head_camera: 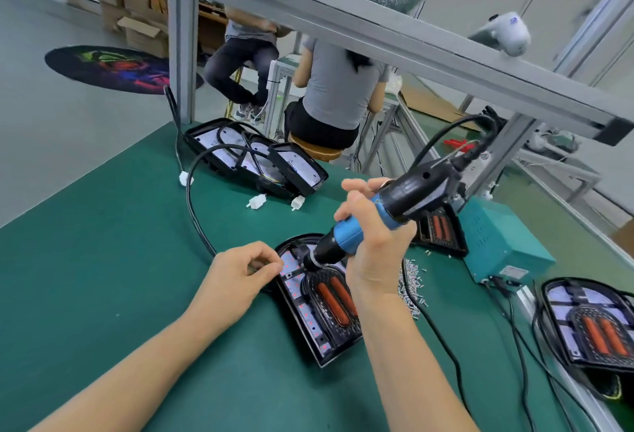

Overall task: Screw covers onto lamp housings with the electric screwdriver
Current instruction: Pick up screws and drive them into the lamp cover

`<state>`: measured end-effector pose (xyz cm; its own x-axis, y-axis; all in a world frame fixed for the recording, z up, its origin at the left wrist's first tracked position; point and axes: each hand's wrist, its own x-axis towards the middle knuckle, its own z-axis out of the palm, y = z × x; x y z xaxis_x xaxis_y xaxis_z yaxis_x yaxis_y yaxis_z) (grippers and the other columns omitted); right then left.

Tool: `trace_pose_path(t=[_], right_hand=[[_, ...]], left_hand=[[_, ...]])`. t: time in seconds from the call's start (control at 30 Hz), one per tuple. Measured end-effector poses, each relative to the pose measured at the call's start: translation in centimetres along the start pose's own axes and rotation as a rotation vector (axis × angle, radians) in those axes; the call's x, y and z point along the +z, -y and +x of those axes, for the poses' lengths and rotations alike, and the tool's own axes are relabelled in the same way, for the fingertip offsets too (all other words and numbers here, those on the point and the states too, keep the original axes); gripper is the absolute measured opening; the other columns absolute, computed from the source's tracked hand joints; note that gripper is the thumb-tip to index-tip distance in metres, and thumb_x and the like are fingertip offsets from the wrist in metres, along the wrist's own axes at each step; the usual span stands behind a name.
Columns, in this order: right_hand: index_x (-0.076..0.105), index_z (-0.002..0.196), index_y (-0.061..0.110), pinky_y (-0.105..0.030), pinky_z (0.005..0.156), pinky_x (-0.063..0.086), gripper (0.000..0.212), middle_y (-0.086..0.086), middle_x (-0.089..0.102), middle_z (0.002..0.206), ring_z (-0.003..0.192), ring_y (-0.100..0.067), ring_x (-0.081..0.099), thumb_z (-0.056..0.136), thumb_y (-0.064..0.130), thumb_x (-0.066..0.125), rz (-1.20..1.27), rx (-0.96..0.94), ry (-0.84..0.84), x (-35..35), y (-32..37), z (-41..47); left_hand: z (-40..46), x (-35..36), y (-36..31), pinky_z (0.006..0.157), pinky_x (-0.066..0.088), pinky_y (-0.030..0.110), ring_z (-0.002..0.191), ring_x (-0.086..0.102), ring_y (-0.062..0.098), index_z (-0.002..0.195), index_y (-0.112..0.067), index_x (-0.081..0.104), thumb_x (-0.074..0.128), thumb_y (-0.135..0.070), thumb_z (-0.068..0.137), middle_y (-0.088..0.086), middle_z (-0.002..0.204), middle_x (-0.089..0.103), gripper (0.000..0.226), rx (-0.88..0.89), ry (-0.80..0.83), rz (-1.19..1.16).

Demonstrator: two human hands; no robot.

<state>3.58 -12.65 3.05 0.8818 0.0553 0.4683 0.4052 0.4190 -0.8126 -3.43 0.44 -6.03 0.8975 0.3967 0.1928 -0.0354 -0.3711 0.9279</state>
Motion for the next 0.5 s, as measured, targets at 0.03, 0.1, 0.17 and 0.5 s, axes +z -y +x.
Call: trace_pose_path(t=[0.03,0.1,0.17,0.5], right_hand=[[0.065,0.068,0.029,-0.029,0.058,0.047,0.027,-0.005,0.067,0.077,0.051,-0.018,0.054,0.072,0.003,0.062,-0.016,-0.006,0.009,0.05,-0.15,0.00],[0.066,0.068,0.031,-0.028,0.058,0.047,0.026,-0.001,0.068,0.076,0.050,-0.017,0.054,0.071,0.005,0.063,-0.027,-0.015,0.015,0.11,-0.35,0.03],[0.066,0.068,0.029,-0.027,0.057,0.046,0.020,0.003,0.066,0.072,0.050,-0.016,0.053,0.069,0.009,0.065,-0.023,-0.019,0.029,0.27,-0.47,0.05],[0.060,0.060,0.024,-0.022,0.055,0.046,0.032,0.001,0.056,0.057,0.052,-0.015,0.052,0.075,-0.004,0.062,-0.066,-0.002,0.082,0.89,-0.53,0.00]], left_hand=[[0.00,0.04,0.02,0.062,0.043,0.010,0.057,0.053,-0.001,0.073,-0.023,0.068,0.069,-0.011,0.085,-0.008,0.073,0.070,0.017,-0.002,-0.002,-0.004],[0.02,0.13,-0.02,0.062,0.043,0.011,0.057,0.053,0.001,0.073,-0.022,0.068,0.068,-0.010,0.084,-0.005,0.073,0.070,0.017,-0.004,-0.004,-0.006],[0.03,0.14,-0.08,0.060,0.042,0.011,0.055,0.051,0.001,0.073,-0.021,0.068,0.068,-0.009,0.084,-0.002,0.072,0.070,0.016,-0.003,-0.009,-0.003],[-0.05,0.08,-0.33,0.048,0.034,0.008,0.044,0.042,0.001,0.073,-0.019,0.068,0.067,-0.011,0.085,-0.005,0.063,0.062,0.014,-0.024,-0.011,-0.015]])
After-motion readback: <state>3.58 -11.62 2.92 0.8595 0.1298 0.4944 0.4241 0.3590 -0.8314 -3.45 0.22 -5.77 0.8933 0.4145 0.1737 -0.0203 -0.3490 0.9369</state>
